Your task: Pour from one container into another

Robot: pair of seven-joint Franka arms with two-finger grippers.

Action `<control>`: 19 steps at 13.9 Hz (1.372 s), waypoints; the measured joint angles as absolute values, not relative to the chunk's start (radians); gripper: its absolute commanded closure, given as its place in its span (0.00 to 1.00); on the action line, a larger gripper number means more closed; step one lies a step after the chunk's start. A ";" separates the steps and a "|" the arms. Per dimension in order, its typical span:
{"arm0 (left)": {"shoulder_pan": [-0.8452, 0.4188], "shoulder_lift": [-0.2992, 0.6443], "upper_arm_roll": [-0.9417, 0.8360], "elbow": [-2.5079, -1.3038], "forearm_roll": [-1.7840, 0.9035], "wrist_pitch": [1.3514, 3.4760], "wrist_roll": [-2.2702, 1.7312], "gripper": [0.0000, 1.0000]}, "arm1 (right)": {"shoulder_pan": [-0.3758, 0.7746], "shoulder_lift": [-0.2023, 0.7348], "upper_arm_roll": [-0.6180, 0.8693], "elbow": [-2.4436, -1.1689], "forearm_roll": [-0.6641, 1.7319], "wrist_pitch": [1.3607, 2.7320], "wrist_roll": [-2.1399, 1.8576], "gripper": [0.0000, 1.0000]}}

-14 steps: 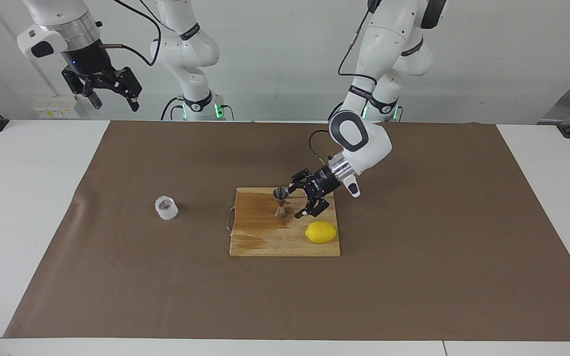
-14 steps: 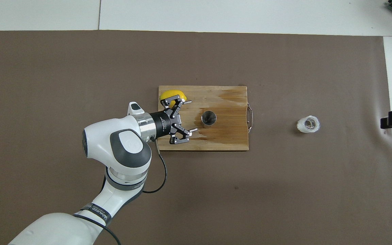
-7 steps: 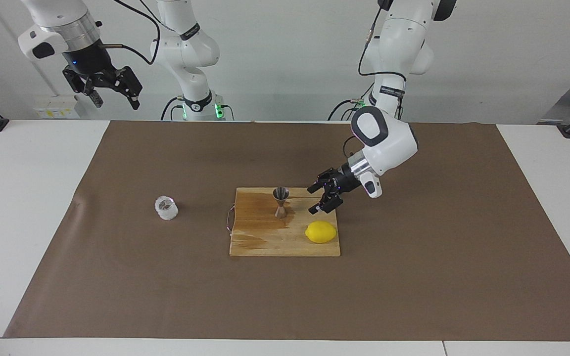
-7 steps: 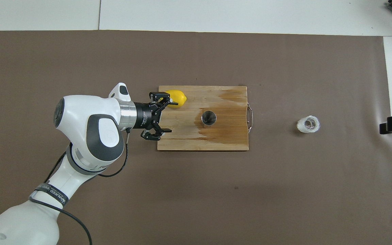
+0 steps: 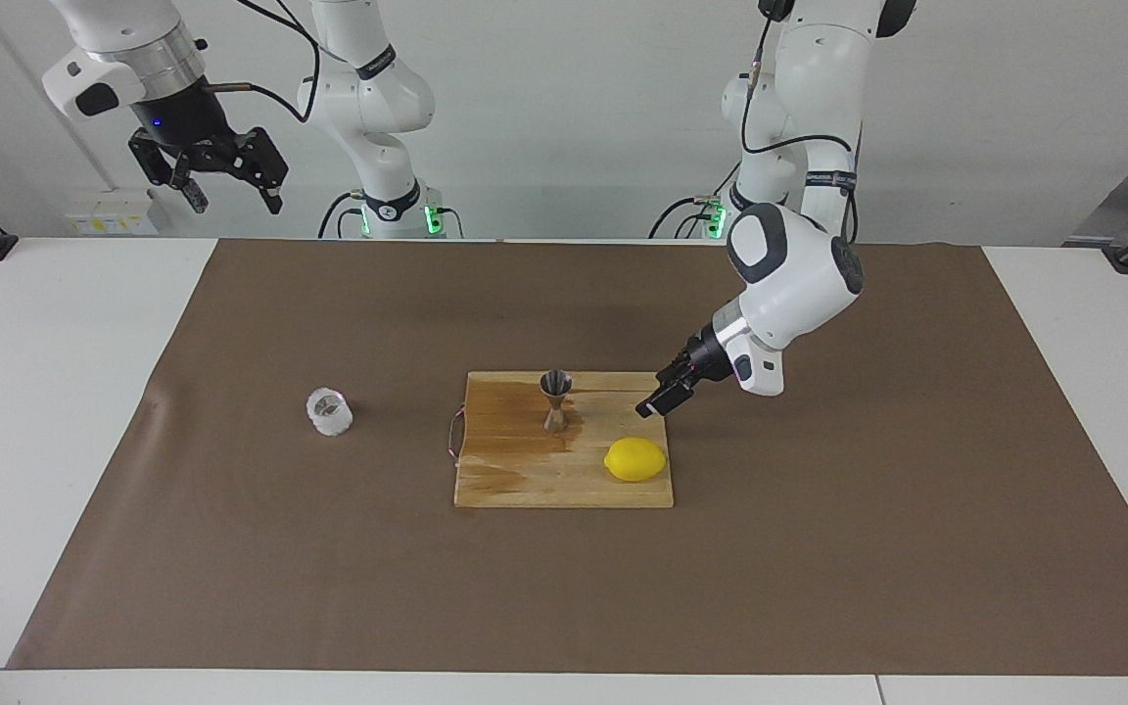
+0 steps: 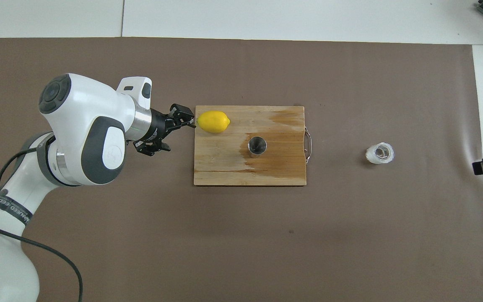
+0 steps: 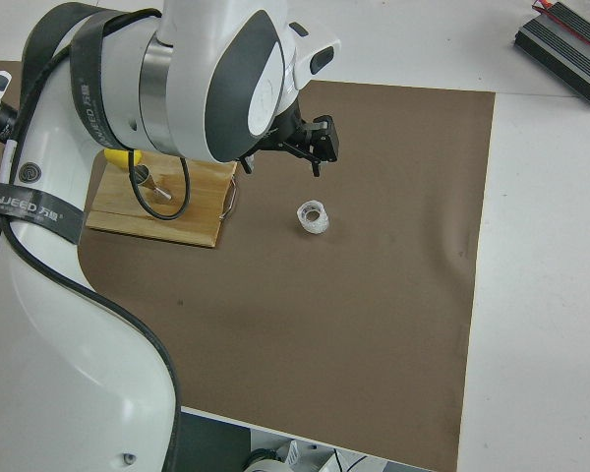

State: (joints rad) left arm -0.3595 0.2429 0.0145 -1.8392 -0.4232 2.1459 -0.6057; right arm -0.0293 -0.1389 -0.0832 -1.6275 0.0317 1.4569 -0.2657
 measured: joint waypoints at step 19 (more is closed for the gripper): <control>-0.111 0.127 0.049 -1.476 0.004 1.636 -0.010 0.00 | -0.346 0.091 -0.105 -2.026 0.620 1.931 -1.884 0.00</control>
State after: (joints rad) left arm -0.1108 0.1274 0.0486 -1.4757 0.0037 1.6360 -0.0096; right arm -0.3463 0.0912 -0.1052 -2.0255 0.6202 1.9307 -1.8845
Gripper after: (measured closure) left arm 0.000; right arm 0.000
